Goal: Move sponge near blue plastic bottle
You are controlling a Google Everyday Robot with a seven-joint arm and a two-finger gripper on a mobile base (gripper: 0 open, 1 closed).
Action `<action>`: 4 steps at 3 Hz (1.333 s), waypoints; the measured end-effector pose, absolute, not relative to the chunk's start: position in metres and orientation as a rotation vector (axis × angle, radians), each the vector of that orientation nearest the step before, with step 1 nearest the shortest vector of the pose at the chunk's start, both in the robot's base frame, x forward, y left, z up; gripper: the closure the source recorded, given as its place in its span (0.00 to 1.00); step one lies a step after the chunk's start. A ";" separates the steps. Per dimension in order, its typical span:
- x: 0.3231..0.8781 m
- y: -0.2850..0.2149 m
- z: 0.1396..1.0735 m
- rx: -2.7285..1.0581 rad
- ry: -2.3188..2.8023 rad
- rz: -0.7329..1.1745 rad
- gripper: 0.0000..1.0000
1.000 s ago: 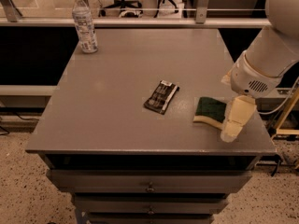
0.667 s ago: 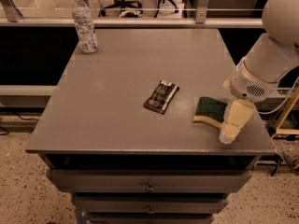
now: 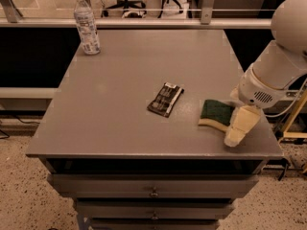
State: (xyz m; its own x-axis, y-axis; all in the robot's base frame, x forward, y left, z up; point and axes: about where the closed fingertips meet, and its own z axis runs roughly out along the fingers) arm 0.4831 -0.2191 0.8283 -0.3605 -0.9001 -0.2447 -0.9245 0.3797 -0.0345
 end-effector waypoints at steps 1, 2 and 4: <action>0.483 -0.219 0.829 -1.629 2.415 0.159 0.38; 0.482 -0.218 0.829 -1.630 2.414 0.157 0.62; 0.482 -0.217 0.829 -1.632 2.412 0.154 1.00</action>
Offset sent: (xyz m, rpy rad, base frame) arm -0.0003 0.0006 0.0002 -0.0008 -0.0009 0.0012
